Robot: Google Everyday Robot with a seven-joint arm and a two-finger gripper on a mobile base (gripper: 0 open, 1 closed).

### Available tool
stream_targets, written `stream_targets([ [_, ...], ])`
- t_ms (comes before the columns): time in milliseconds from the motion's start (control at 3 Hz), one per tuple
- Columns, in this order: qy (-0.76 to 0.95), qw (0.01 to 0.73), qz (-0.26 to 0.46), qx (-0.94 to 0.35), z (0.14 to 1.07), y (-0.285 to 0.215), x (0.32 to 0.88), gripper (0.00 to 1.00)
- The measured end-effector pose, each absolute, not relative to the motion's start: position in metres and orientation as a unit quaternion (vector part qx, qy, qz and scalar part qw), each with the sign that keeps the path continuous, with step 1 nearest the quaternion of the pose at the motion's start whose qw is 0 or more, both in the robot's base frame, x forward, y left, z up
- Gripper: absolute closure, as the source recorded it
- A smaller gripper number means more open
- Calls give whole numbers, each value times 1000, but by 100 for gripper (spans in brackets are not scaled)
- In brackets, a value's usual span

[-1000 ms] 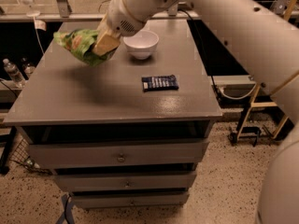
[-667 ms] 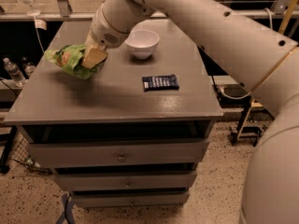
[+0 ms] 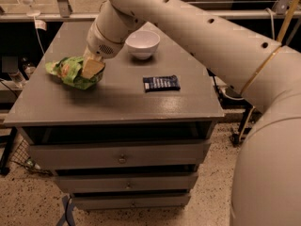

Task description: Pick green rice chip bag from white bowl and place on counter

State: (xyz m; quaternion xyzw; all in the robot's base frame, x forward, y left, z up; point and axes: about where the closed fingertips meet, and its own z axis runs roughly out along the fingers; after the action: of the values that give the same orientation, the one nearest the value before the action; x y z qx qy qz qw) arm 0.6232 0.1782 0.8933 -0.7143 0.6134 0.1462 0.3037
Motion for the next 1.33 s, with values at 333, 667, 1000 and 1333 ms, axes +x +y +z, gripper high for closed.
stream_targets([
  [333, 613, 303, 147, -715, 892, 179, 623, 54],
  [667, 612, 301, 148, -716, 891, 181, 622, 31],
  [1000, 612, 300, 148, -717, 889, 182, 621, 8],
  [1333, 610, 292, 143, -722, 891, 180, 624, 0],
])
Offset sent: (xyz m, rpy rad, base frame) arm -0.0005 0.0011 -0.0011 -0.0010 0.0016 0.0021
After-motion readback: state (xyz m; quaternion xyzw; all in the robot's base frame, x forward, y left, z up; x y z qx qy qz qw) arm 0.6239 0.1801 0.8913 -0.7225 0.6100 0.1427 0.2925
